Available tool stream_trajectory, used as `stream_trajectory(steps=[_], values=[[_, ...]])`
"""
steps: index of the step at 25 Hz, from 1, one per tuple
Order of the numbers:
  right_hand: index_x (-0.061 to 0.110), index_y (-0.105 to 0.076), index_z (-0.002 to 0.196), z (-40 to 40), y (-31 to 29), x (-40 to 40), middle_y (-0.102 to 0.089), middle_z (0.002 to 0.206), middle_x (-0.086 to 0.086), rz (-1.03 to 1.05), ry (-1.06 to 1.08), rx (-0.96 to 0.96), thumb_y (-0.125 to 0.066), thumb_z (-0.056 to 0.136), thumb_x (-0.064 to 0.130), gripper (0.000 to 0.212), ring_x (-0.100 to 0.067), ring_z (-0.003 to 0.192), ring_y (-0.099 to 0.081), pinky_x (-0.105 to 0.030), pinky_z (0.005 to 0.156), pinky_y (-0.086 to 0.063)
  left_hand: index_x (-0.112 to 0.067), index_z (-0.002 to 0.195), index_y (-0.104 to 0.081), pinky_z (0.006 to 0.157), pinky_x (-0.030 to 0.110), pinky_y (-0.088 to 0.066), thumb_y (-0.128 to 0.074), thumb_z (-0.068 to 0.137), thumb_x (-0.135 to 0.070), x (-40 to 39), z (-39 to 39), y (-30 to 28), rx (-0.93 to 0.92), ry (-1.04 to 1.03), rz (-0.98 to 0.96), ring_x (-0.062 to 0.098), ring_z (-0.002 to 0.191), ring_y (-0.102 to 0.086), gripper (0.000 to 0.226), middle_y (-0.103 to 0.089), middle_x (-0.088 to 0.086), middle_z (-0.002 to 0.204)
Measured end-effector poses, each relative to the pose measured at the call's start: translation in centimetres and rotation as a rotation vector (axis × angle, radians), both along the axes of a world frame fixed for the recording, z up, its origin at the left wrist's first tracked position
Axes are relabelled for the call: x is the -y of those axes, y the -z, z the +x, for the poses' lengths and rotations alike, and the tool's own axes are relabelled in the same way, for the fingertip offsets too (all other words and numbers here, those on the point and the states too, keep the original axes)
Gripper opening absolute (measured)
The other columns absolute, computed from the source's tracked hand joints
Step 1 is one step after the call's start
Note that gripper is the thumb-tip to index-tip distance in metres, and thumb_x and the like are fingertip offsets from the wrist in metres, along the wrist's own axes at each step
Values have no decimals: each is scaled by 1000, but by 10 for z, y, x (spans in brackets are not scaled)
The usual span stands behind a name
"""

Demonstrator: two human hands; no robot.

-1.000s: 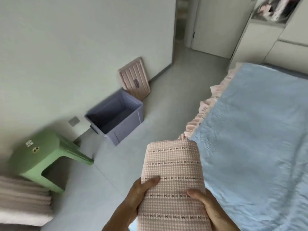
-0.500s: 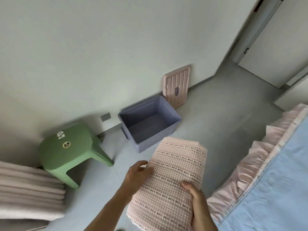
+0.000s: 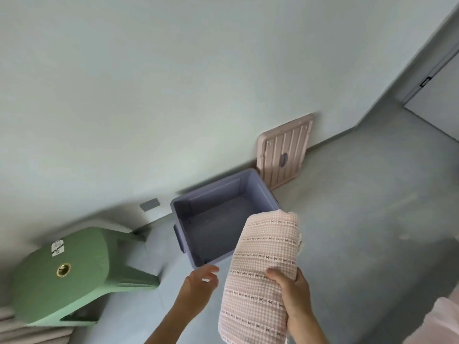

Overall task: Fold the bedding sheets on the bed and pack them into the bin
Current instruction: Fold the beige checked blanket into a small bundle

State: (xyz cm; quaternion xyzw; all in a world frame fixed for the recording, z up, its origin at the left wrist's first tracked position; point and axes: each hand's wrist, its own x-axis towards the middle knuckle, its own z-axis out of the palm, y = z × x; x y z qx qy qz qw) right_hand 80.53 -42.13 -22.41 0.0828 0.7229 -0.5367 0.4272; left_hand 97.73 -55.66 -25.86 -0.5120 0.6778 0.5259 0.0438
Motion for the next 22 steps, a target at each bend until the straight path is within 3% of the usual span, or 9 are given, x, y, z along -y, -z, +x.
stream_trajectory(steps=[3, 5, 8, 13, 15, 18, 22], values=[[27, -63, 112, -76, 35, 51, -71, 108, 1, 92, -109, -76, -83, 55, 31, 61, -24, 96, -69, -48, 85, -58, -38, 91, -60, 68, 14, -47, -53, 93, -16, 37, -65, 40, 8, -77, 43, 14, 77, -62, 24, -64, -11, 87], [32, -60, 115, -120, 58, 84, -71, 110, 4, 153, -195, -99, -80, 50, 40, 69, -21, 97, -69, -49, 86, -57, -41, 93, -60, 78, 22, -52, -52, 92, -19, 58, -106, 54, 8, -106, 106, 14, 84, -65, 24, -67, -12, 92], [36, -54, 124, -169, 98, 140, -68, 112, 9, 250, -351, -195, -75, 50, 45, 77, -19, 99, -66, -48, 89, -55, -37, 104, -62, 84, 20, -53, -50, 96, -19, 94, -160, 90, 12, -126, 165, 5, 89, -66, 23, -69, -12, 101], [32, -51, 130, -242, 232, 239, -63, 121, 7, 250, -512, -272, -76, 61, 39, 73, -21, 111, -60, -44, 95, -51, -42, 108, -57, 89, 27, -51, -51, 95, -19, 154, -247, 196, 20, -140, 164, 7, 90, -63, 27, -64, -13, 107], [27, -50, 133, -268, 301, 272, -62, 122, 5, 215, -563, -253, -78, 69, 30, 70, -22, 111, -60, -44, 96, -51, -43, 121, -53, 91, 28, -50, -52, 95, -19, 169, -279, 255, 53, -177, 159, 9, 96, -61, 36, -60, -12, 116], [30, -46, 131, -296, 389, 301, -61, 118, 9, 194, -643, -203, -76, 72, 26, 66, -20, 107, -61, -44, 93, -51, -44, 145, -31, 93, 26, -43, -55, 94, -21, 181, -312, 335, 88, -222, 155, 9, 114, -53, 62, -45, -13, 144], [35, -46, 131, -317, 496, 301, -65, 114, 10, 240, -744, -192, -71, 67, 34, 68, -18, 100, -65, -45, 88, -55, -49, 151, -9, 95, 27, -41, -57, 91, -17, 184, -353, 427, 101, -191, 199, 14, 126, -46, 83, -24, -14, 156]])
